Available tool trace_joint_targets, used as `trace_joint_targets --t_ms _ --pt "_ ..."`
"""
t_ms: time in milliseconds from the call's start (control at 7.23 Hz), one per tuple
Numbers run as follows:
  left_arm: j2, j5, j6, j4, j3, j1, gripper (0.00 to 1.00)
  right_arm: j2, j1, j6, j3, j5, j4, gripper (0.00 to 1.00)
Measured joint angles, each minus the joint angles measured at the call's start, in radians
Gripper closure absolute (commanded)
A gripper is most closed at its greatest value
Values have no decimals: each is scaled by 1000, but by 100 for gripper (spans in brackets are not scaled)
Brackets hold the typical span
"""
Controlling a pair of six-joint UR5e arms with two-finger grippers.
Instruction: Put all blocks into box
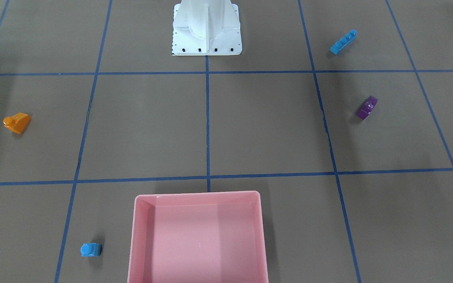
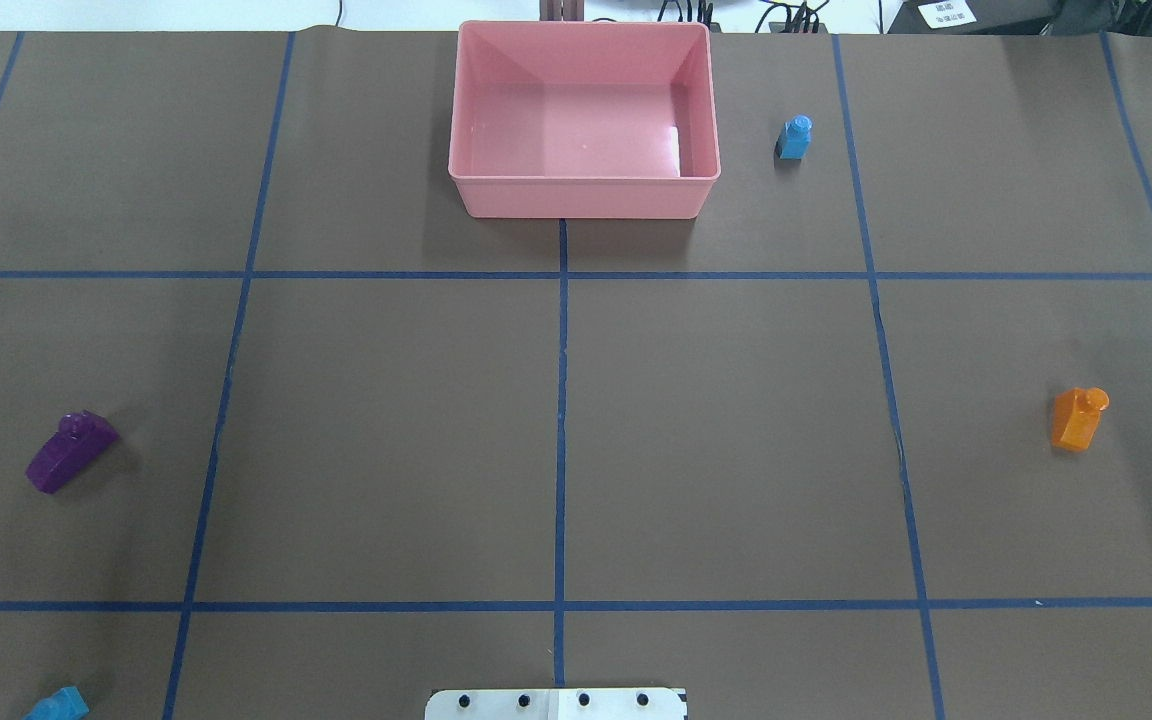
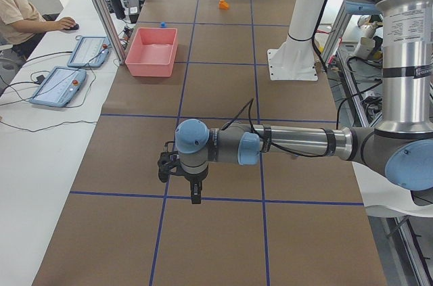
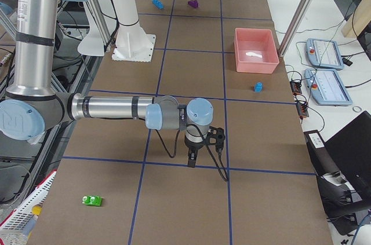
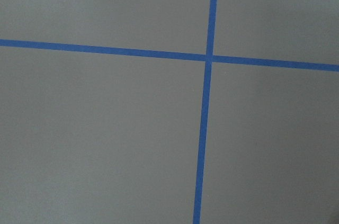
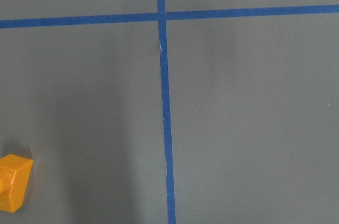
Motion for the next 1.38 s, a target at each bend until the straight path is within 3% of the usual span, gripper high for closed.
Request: trace_joint_targets --t_ms 1107,1384 --pt "-1 -3 5 -14 -4 6 0 3 -6 -1 -2 8 38 0" --pt "-3 -16 3 -15 -4 22 0 7 -77 3 -5 20 84 0"
